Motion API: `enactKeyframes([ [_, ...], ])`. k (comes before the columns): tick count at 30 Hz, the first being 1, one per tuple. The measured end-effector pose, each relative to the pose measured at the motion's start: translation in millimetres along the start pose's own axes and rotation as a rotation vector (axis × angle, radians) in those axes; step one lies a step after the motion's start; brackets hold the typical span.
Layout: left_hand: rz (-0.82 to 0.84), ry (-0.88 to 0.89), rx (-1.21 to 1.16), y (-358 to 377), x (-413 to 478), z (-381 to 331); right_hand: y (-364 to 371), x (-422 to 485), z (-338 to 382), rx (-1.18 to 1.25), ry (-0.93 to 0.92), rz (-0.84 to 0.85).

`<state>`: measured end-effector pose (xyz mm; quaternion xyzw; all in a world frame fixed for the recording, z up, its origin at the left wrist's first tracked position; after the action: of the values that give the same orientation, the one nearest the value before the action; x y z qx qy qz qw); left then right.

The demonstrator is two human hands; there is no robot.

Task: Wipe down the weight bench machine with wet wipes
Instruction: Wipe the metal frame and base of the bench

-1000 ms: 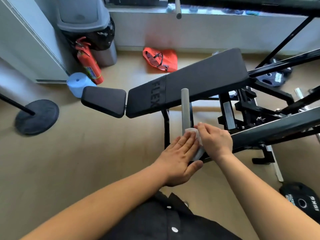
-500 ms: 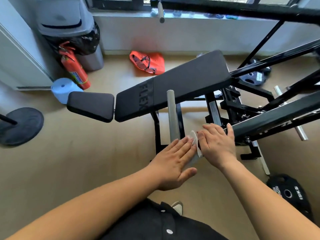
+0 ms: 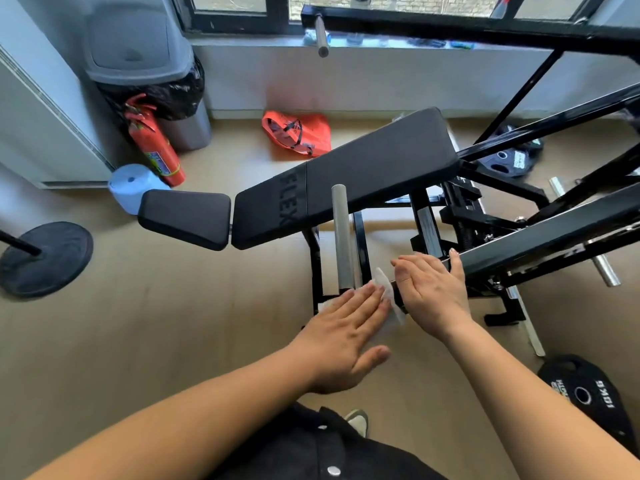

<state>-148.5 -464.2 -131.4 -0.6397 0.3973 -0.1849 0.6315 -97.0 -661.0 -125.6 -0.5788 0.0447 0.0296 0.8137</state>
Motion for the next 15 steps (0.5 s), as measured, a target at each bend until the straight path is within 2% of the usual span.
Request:
enactKeyframes([
  [4, -0.049, 0.070, 0.041, 19.2, -46.5, 18.9, 3.7, 2.5, 1.8, -0.016, 0.022, -0.006],
  [8, 0.032, 0.023, -0.001, 3.2, -8.3, 23.8, 4.4, 4.2, 4.4, -0.036, 0.038, -0.004],
  [12, 0.012, -0.105, -0.056, -5.4, 28.2, 17.2, 0.3, 1.1, 4.5, -0.027, 0.020, 0.037],
  [15, -0.009, -0.047, -0.049, -0.4, 3.3, 10.8, -3.5, 0.5, 5.3, -0.016, 0.022, 0.049],
])
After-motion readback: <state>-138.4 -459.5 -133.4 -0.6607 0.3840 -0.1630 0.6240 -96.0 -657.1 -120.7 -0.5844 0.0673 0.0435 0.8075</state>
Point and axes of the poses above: each hand's wrist, its own x-axis towards the middle knuckle, its own y-axis out of the palm, z = x × y, the point moved 3 cm from there along x, towards the middle knuckle, and after that the axes turned 10 degrees about x, right-handed, at the moved point
